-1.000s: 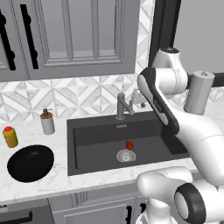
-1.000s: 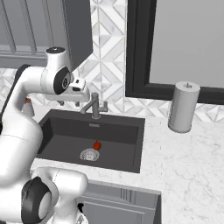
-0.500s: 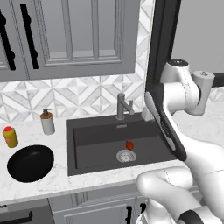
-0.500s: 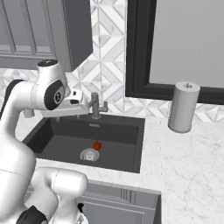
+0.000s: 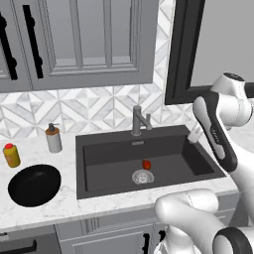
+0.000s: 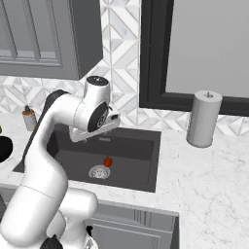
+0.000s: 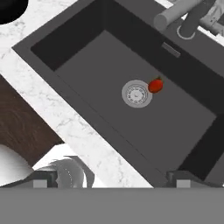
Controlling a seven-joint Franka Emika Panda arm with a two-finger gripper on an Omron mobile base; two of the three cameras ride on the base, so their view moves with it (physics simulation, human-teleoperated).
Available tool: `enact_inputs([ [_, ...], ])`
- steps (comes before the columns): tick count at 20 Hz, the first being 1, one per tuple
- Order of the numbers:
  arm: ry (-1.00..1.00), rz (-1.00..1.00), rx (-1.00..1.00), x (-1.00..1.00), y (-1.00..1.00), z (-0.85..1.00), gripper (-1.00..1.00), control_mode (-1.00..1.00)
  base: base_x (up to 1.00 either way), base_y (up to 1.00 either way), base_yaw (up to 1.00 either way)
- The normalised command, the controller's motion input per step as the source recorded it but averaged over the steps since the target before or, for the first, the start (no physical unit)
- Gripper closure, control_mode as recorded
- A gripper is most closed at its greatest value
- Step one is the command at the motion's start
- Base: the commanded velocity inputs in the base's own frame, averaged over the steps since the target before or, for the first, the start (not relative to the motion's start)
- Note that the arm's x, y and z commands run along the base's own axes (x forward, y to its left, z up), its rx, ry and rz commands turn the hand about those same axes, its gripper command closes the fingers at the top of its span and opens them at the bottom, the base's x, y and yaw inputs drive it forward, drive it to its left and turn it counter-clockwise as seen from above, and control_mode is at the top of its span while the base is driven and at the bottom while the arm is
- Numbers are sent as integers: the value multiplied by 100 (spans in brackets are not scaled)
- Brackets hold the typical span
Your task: Pick the tomato from the sink and place it in the bowl. Then pick the bowl and place it in the microwave. Then close the microwave door and press the start button.
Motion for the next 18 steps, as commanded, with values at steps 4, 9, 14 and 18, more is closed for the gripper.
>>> enact_inputs([
  [4, 1, 35, 15, 52, -15, -50, -100, -100, 0, 0, 0],
  [9, -5, 4, 24, 46, 0, -68, -100, -100, 0, 0, 0],
  [14, -7, 0, 26, 35, 10, -67, -100, -100, 0, 0, 0],
  [18, -3, 10, 7, 34, 20, -66, -100, -100, 0, 0, 0],
])
